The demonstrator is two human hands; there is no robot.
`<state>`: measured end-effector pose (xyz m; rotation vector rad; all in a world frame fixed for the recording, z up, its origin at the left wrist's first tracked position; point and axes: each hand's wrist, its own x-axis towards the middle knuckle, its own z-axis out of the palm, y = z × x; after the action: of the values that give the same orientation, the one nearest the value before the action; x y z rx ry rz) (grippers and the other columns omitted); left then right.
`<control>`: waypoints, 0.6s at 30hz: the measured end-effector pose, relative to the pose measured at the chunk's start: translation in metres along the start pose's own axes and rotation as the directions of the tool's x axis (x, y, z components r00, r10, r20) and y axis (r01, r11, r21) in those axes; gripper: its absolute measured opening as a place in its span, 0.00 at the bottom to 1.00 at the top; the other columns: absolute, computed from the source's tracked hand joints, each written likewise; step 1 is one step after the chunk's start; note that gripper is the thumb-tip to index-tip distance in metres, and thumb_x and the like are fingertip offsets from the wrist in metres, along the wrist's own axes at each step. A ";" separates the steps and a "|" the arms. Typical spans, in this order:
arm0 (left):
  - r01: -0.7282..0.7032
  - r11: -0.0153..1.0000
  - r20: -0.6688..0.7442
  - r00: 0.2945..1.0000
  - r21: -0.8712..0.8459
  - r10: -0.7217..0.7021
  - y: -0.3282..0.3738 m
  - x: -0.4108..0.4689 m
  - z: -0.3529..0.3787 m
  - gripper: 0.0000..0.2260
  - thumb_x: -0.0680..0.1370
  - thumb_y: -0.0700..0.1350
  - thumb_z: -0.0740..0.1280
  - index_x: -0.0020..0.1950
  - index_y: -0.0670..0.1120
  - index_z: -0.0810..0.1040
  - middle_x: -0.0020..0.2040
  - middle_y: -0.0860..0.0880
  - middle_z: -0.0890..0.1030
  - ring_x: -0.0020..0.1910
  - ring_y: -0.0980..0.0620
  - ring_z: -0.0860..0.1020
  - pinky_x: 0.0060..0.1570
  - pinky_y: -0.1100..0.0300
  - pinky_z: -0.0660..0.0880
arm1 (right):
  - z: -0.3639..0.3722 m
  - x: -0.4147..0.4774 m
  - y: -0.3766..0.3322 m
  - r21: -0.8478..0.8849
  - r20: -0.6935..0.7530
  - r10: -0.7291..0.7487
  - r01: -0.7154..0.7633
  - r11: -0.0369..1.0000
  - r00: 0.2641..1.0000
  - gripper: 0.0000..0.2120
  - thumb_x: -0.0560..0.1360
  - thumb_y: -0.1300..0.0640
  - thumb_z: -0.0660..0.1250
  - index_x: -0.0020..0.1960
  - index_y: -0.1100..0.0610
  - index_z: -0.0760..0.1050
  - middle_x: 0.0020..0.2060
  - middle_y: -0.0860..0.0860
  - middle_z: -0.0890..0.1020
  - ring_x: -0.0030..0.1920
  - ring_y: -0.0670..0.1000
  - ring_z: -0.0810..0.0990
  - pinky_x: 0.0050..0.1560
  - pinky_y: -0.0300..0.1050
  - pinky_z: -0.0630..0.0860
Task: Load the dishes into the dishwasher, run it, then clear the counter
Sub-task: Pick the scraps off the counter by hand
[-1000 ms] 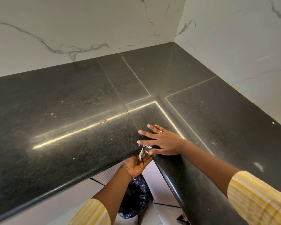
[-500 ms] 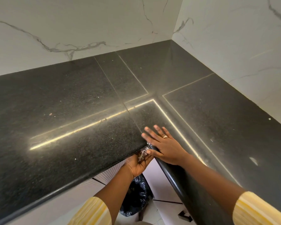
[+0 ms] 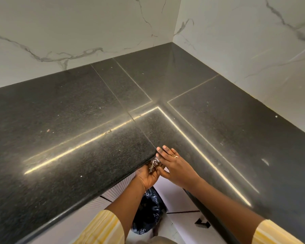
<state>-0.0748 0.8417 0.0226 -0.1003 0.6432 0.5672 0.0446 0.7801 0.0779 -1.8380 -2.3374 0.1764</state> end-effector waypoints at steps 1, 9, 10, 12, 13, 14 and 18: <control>-0.004 1.000 0.013 1.000 0.006 0.004 0.001 0.000 0.000 0.18 0.81 0.45 0.53 0.51 0.37 0.79 0.45 0.39 0.83 0.40 0.44 0.83 0.34 0.58 0.80 | -0.001 -0.003 -0.001 0.018 -0.031 -0.021 0.021 1.000 0.999 0.17 0.75 0.55 0.63 0.61 0.61 0.77 0.69 0.56 0.70 0.70 0.59 0.65 0.70 0.57 0.58; -0.012 1.000 0.003 1.000 -0.016 0.012 -0.001 0.002 0.000 0.17 0.82 0.45 0.52 0.51 0.36 0.77 0.43 0.39 0.83 0.39 0.44 0.84 0.40 0.53 0.80 | 0.011 -0.001 -0.016 -0.018 -0.072 0.244 -0.246 0.969 0.967 0.27 0.79 0.55 0.54 0.75 0.60 0.52 0.75 0.55 0.53 0.76 0.54 0.49 0.72 0.46 0.41; -0.012 1.000 0.003 1.000 -0.013 0.012 -0.001 0.003 0.000 0.17 0.82 0.45 0.52 0.53 0.37 0.76 0.43 0.39 0.83 0.39 0.44 0.84 0.39 0.54 0.80 | 0.012 -0.001 -0.020 -0.046 -0.069 0.261 -0.264 0.963 0.963 0.27 0.79 0.54 0.54 0.75 0.60 0.52 0.75 0.55 0.54 0.76 0.55 0.49 0.73 0.48 0.42; -0.011 1.000 -0.007 1.000 -0.011 0.011 -0.001 0.004 -0.003 0.16 0.82 0.45 0.52 0.53 0.37 0.76 0.43 0.40 0.83 0.39 0.45 0.84 0.38 0.55 0.80 | 0.008 -0.003 -0.029 -0.046 -0.103 0.263 -0.268 0.962 0.959 0.25 0.77 0.56 0.60 0.72 0.61 0.62 0.73 0.56 0.63 0.73 0.56 0.59 0.72 0.52 0.53; -0.016 1.000 -0.015 1.000 -0.008 0.016 -0.002 0.005 -0.005 0.16 0.82 0.45 0.52 0.53 0.37 0.76 0.42 0.40 0.84 0.39 0.46 0.84 0.38 0.55 0.80 | 0.005 -0.006 -0.033 -0.037 -0.143 0.245 -0.252 0.967 0.959 0.22 0.74 0.58 0.65 0.67 0.61 0.71 0.69 0.56 0.70 0.70 0.56 0.67 0.69 0.53 0.62; -0.021 1.000 -0.022 1.000 -0.003 0.021 -0.003 0.006 -0.007 0.17 0.82 0.45 0.52 0.51 0.37 0.77 0.42 0.40 0.83 0.38 0.46 0.84 0.39 0.55 0.80 | 0.005 -0.010 -0.036 -0.026 -0.199 0.228 -0.238 0.971 0.953 0.19 0.71 0.59 0.70 0.60 0.60 0.77 0.63 0.55 0.76 0.65 0.56 0.74 0.64 0.54 0.69; -0.007 1.000 -0.073 0.997 0.027 0.009 -0.011 0.012 -0.027 0.20 0.81 0.47 0.54 0.45 0.37 0.82 0.42 0.41 0.84 0.39 0.48 0.83 0.40 0.57 0.80 | 0.025 -0.037 -0.060 0.099 -0.331 0.293 -0.276 0.956 0.897 0.12 0.64 0.63 0.76 0.48 0.59 0.83 0.52 0.52 0.83 0.56 0.50 0.81 0.60 0.56 0.74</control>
<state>-0.0757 0.8305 -0.0069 -0.0938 0.7221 0.5641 -0.0087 0.7303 0.0631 -1.9933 -1.8125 -0.0491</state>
